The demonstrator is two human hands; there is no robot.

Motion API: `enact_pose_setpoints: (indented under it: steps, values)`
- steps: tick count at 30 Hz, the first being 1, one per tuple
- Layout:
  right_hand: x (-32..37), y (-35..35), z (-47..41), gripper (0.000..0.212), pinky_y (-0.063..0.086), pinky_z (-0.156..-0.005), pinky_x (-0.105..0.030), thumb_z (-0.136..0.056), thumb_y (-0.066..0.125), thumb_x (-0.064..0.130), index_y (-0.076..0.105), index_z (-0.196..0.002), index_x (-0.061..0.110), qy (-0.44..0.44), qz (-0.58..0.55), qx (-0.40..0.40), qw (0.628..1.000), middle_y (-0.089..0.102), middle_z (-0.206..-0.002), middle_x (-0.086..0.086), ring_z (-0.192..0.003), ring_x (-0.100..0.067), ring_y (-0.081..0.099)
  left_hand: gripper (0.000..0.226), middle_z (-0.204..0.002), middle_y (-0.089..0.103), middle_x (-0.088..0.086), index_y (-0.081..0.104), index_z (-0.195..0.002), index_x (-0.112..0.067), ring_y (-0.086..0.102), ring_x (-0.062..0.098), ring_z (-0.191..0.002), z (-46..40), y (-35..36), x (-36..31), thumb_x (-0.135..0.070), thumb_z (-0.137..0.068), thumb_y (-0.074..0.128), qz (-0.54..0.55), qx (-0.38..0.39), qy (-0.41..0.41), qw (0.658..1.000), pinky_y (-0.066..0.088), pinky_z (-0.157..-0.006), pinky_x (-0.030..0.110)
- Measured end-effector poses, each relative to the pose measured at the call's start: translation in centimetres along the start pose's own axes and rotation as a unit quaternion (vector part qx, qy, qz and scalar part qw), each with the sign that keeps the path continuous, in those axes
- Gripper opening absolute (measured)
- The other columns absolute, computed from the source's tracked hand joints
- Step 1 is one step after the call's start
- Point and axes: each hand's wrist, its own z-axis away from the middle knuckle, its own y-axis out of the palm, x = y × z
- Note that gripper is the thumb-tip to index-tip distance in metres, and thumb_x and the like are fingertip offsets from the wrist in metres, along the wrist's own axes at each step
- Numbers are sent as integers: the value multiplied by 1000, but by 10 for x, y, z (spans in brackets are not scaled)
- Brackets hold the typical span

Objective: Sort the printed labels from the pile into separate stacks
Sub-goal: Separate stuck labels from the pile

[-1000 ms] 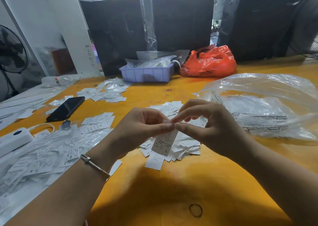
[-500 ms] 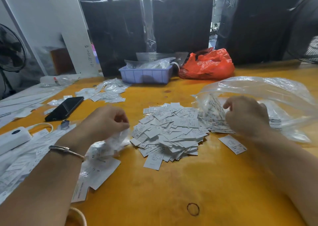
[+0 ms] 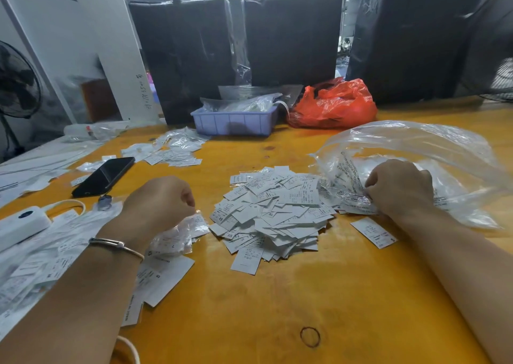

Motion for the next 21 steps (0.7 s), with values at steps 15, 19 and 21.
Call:
enact_pose_setpoints:
  steps: [15, 19, 21]
  values:
    - [-7, 9, -7, 15, 29, -89, -40, -85, 62, 15, 72, -84, 26, 9, -15, -29, 999, 66, -99, -1, -104, -26, 54, 3, -84, 69, -13, 71, -83, -30, 63, 3, -82, 15, 11, -35, -31, -85, 73, 168, 0, 145, 975, 54, -73, 28]
    - [-8, 11, -8, 42, 30, -95, -42, -87, 59, 15, 52, -128, 22, 5, -38, 22, 999, 63, -118, -4, -118, -28, 48, 3, -85, 69, -12, 72, -86, -28, 63, 4, -83, 17, 13, -37, -30, -85, 74, 171, 4, 155, 973, 55, -75, 31]
    - [-8, 12, -8, 43, 29, -95, -41, -88, 57, 15, 52, -130, 24, -2, -38, 14, 999, 63, -120, -2, -119, -26, 47, 4, -85, 69, -13, 72, -87, -28, 64, 3, -83, 18, 14, -38, -31, -85, 74, 171, 8, 157, 973, 56, -75, 31]
